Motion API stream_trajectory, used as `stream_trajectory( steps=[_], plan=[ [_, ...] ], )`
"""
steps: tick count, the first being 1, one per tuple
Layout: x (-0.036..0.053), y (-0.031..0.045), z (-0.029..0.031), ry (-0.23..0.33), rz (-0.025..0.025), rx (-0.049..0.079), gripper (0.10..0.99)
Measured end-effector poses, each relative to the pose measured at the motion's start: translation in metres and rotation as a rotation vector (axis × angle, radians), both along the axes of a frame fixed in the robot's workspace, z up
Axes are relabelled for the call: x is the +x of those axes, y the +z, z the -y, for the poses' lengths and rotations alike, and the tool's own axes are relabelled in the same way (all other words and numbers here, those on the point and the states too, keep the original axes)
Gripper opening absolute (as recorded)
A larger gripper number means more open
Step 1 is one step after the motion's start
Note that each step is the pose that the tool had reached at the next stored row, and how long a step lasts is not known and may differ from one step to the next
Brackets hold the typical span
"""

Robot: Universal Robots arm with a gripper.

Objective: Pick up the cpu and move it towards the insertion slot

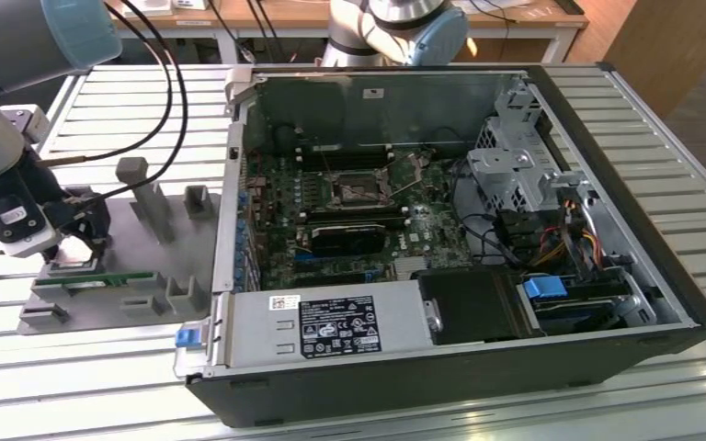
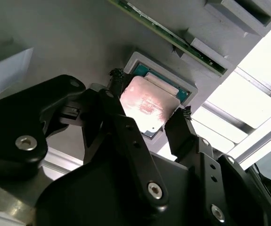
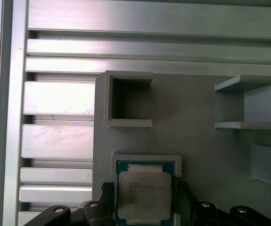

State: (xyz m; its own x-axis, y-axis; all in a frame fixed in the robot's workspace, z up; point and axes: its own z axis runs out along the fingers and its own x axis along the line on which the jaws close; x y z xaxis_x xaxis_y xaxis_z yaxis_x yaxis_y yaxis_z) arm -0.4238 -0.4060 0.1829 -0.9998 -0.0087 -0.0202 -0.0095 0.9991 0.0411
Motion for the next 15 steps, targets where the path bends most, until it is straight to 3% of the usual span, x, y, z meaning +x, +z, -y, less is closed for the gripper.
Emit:
stream_trajectory(
  steps=[1, 3, 9, 15],
  plan=[
    [0.0, 0.0, 0.0, 0.0, 0.0, 0.0, 0.631],
    [0.0, 0.0001, 0.0, 0.0, -0.0001, 0.0, 0.541],
    [0.0001, 0.0012, 0.0, 0.0, 0.0003, 0.0, 0.541],
    [0.0, 0.0182, 0.0, 0.0, 0.0001, 0.0, 0.541]
  ],
)
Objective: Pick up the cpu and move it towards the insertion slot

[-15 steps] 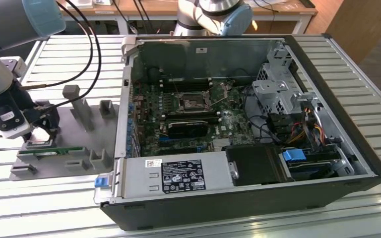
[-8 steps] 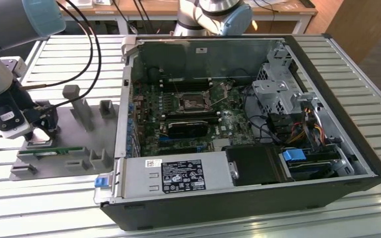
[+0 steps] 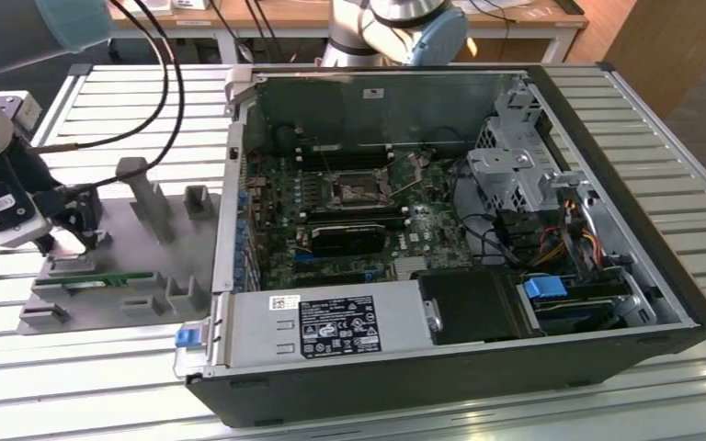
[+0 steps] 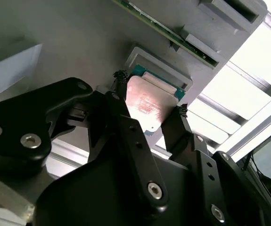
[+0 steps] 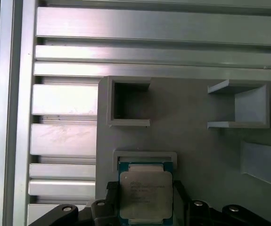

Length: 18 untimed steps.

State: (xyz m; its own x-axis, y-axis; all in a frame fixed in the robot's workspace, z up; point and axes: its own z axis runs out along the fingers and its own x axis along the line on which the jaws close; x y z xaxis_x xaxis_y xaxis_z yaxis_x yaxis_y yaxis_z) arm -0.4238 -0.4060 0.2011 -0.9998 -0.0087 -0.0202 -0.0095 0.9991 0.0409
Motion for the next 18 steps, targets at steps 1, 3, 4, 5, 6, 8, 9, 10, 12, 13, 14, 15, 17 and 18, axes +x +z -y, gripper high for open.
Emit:
stream_trajectory(
  steps=[1, 3, 4, 5, 6, 8, 9, 10, 12, 13, 14, 15, 17, 18],
  plan=[
    [0.0, 0.0033, 0.0, 0.0, 0.0, 0.0, 0.541],
    [0.0, 0.0098, 0.0, 0.0, 0.0, 0.0, 0.541],
    [0.0, 0.0135, 0.0, 0.0, 0.0001, 0.0, 0.541],
    [0.0, 0.0172, 0.0, 0.0, 0.0001, 0.0, 0.541],
    [0.0, 0.021, 0.0, 0.0, 0.0001, 0.0, 0.541],
    [0.0, 0.028, 0.0, 0.0, 0.0007, 0.0, 0.541],
    [0.0, 0.0311, 0.0, 0.0, 0.0008, 0.0, 0.541],
    [0.0, 0.0338, 0.0, 0.0, 0.0011, 0.0, 0.541],
    [0.0, 0.0391, 0.0, 0.0, 0.0012, 0.0, 0.541],
    [0.0, 0.0419, 0.0, 0.0, 0.0011, 0.0, 0.541],
    [0.0, 0.0446, 0.0, 0.0, 0.0012, 0.0, 0.541],
    [0.0, 0.0475, 0.0, 0.0, 0.0014, 0.0, 0.541],
    [0.0, 0.054, 0.0, 0.0, 0.0018, 0.0, 0.541],
    [0.0, 0.0574, 0.0, 0.0, 0.0019, 0.0, 0.541]
  ],
)
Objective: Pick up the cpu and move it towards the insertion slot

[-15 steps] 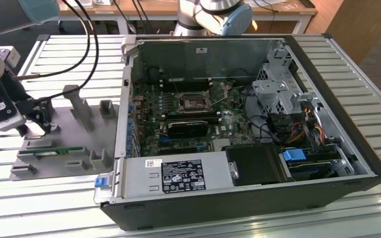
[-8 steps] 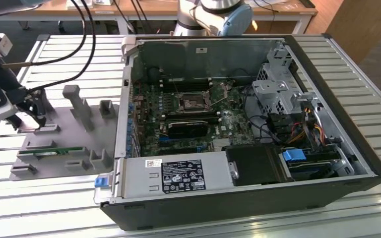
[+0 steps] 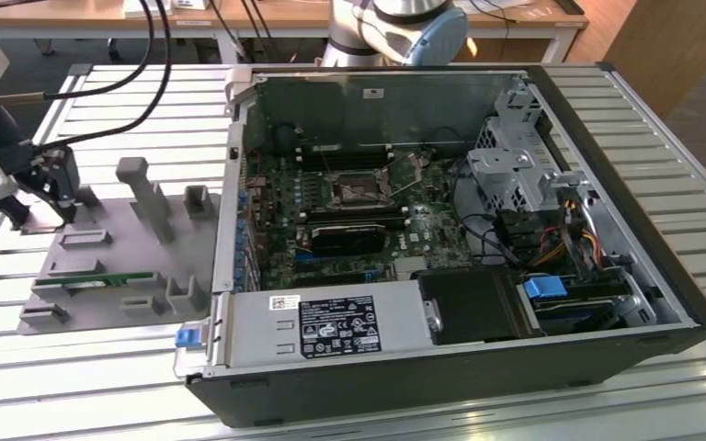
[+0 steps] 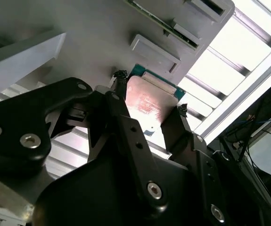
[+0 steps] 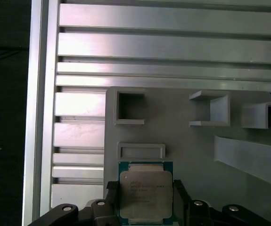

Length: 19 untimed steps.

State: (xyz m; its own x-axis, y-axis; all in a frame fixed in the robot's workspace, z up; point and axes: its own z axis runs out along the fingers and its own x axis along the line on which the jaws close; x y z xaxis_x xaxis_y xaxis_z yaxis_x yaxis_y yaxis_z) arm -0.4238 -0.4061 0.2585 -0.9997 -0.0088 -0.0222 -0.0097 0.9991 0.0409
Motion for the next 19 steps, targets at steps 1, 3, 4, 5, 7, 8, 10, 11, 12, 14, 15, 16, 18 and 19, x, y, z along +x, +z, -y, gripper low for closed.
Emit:
stream_trajectory(
  steps=[1, 3, 4, 5, 7, 8, 10, 11, 12, 14, 15, 16, 18, 19],
  plan=[
    [0.0, 0.0033, 0.0, 0.0, 0.0002, 0.0, 0.541],
    [0.0, 0.0094, 0.0, 0.0, 0.0004, 0.0, 0.541],
    [0.0, 0.0122, 0.0, 0.0, 0.0004, 0.0, 0.541],
    [0.0, 0.015, 0.0, 0.0, 0.0005, 0.0, 0.541],
    [0.0, 0.02, 0.0, 0.0, 0.0008, 0.0, 0.541],
    [0.0, 0.0228, 0.0, 0.0, 0.0007, 0.0, 0.541],
    [0.0, 0.028, 0.0, 0.0, 0.0013, 0.0, 0.541],
    [0.0, 0.0304, 0.0, 0.0, 0.0014, 0.0, 0.541],
    [0.0, 0.0328, 0.0, 0.0, 0.0014, 0.0, 0.541],
    [0.0, 0.0385, 0.0, 0.0, 0.0014, 0.0, 0.541],
    [0.0, 0.042, 0.0, 0.0, 0.0014, 0.0, 0.541],
    [0.0, 0.0455, 0.0, 0.0, 0.0015, 0.0, 0.541],
    [0.0, 0.0523, 0.0, 0.0, 0.0017, 0.0, 0.541],
    [0.0, 0.0556, 0.0, 0.0, 0.0019, 0.0, 0.541]
  ],
)
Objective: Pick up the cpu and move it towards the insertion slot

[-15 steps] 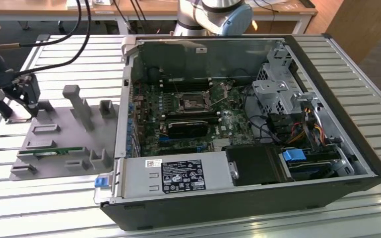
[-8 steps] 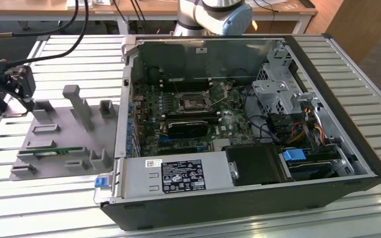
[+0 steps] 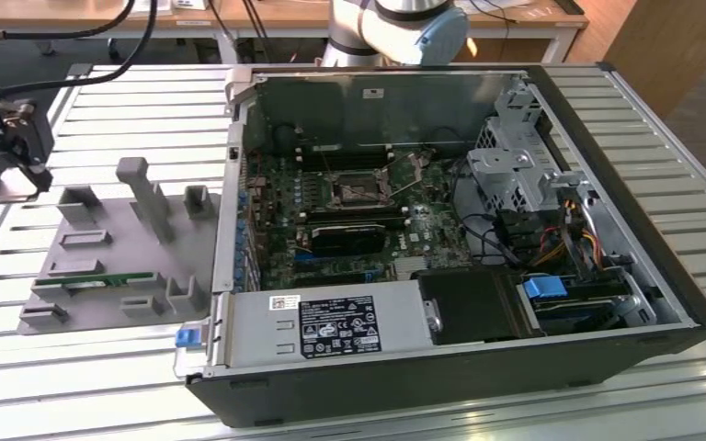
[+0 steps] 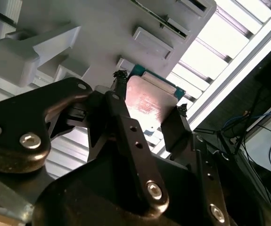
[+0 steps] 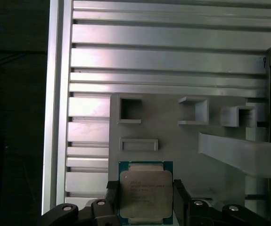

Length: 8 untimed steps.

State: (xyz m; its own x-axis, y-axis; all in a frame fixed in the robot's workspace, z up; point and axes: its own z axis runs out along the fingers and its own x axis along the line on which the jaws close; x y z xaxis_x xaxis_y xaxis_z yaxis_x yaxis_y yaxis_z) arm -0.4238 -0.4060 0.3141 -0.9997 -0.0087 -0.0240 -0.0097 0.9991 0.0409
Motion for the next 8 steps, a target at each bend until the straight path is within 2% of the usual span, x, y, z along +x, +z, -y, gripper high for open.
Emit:
stream_trajectory(
  steps=[8],
  plan=[
    [0.0, 0.0214, 0.0, 0.0, 0.0005, 0.0, 0.541]
  ],
)
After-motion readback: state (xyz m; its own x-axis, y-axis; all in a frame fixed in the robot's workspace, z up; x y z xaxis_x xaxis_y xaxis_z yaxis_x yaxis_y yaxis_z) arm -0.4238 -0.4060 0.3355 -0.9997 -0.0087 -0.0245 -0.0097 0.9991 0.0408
